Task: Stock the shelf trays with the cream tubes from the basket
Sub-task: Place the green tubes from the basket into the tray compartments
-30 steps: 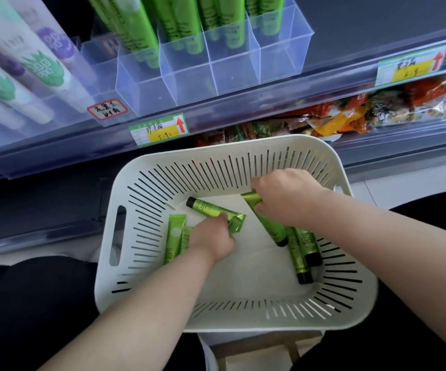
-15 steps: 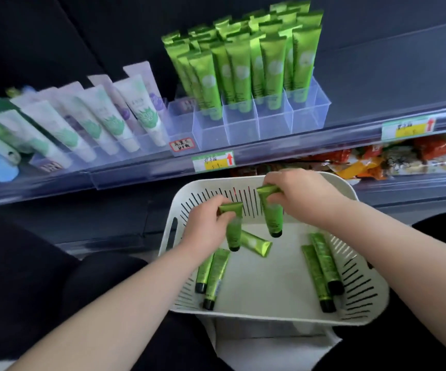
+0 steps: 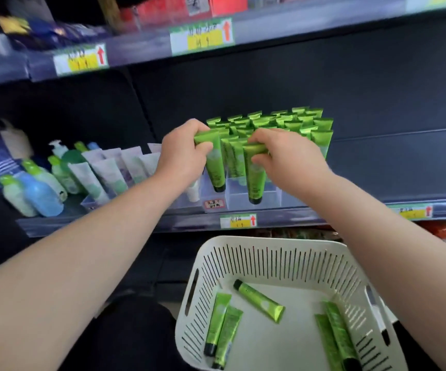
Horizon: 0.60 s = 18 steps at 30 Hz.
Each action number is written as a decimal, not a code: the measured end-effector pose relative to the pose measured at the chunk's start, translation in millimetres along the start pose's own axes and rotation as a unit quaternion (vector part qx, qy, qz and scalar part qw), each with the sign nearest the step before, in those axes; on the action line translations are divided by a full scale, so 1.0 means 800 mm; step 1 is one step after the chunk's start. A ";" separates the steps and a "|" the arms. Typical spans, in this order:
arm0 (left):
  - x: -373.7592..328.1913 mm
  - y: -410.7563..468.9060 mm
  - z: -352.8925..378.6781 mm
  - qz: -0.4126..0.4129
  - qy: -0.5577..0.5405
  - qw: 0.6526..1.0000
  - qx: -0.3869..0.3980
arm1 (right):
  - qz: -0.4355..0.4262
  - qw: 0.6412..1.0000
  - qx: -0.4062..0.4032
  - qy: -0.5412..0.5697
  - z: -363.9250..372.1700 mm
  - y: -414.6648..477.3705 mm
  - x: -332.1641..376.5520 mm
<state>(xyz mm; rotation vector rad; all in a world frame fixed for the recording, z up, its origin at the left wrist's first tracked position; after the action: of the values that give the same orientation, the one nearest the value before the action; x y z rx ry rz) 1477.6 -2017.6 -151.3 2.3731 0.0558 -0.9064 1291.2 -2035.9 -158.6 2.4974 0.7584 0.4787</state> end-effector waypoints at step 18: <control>0.061 0.127 0.091 -0.001 0.258 0.954 0.151 | 0.027 0.999 -0.018 0.013 0.052 0.066 -0.036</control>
<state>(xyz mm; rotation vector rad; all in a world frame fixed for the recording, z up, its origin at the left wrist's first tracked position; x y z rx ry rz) 1496.2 -2148.9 -172.7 2.8401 0.1325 -0.2842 1310.1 -2105.5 -170.1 2.4876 0.6872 0.5391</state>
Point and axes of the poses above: each hand's wrist, its own y-axis towards the middle knuckle, its own z-axis out of the palm, x = y × z, the point moved 6 cm from there along y, towards the middle knuckle, and after that the axes turned 7 degrees about -y, right-handed, at the moved point
